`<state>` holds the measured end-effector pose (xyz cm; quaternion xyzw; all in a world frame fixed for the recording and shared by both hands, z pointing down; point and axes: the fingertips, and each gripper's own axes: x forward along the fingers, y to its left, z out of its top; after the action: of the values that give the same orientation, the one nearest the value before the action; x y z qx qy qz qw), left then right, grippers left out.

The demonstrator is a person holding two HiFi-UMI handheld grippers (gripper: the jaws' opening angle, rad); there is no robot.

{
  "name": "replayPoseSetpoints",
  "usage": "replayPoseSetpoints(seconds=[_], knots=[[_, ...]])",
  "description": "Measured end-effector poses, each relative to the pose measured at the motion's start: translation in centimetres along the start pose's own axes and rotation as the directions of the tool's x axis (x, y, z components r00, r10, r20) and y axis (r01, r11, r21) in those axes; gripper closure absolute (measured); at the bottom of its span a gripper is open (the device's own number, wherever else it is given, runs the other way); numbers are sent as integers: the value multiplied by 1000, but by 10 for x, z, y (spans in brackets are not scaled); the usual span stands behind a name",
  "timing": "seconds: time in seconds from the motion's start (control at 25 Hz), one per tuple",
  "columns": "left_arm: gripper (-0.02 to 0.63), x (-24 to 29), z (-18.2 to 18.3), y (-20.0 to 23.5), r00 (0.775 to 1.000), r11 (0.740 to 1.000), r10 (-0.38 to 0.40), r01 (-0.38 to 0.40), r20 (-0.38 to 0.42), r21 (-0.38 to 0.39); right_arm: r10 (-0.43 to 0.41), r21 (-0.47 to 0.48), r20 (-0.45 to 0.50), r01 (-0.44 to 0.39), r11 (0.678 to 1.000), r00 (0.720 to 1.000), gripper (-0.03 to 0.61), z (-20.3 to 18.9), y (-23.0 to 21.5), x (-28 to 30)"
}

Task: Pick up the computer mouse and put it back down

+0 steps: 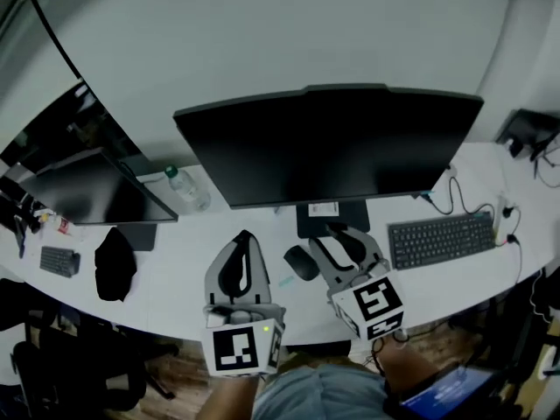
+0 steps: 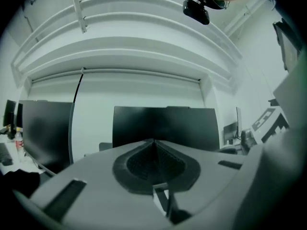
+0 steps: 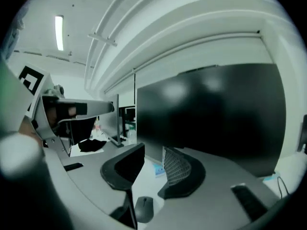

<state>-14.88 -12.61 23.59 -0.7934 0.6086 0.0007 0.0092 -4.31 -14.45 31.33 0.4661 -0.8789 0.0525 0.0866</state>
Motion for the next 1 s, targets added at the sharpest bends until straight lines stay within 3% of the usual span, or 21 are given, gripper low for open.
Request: replayPoseSetpoints(seconds=[0.2, 0.64, 1.0], knots=[[609, 5, 45, -18, 995, 999, -27, 25, 99, 25, -59, -59, 135, 67, 996, 989, 561, 61, -17, -26], [609, 10, 55, -53, 989, 995, -93, 87, 117, 52, -132, -92, 196, 153, 984, 972, 565, 76, -40, -55], [609, 13, 56, -68, 986, 993, -117, 113, 117, 41, -130, -84, 221, 152, 985, 967, 565, 81, -47, -62]])
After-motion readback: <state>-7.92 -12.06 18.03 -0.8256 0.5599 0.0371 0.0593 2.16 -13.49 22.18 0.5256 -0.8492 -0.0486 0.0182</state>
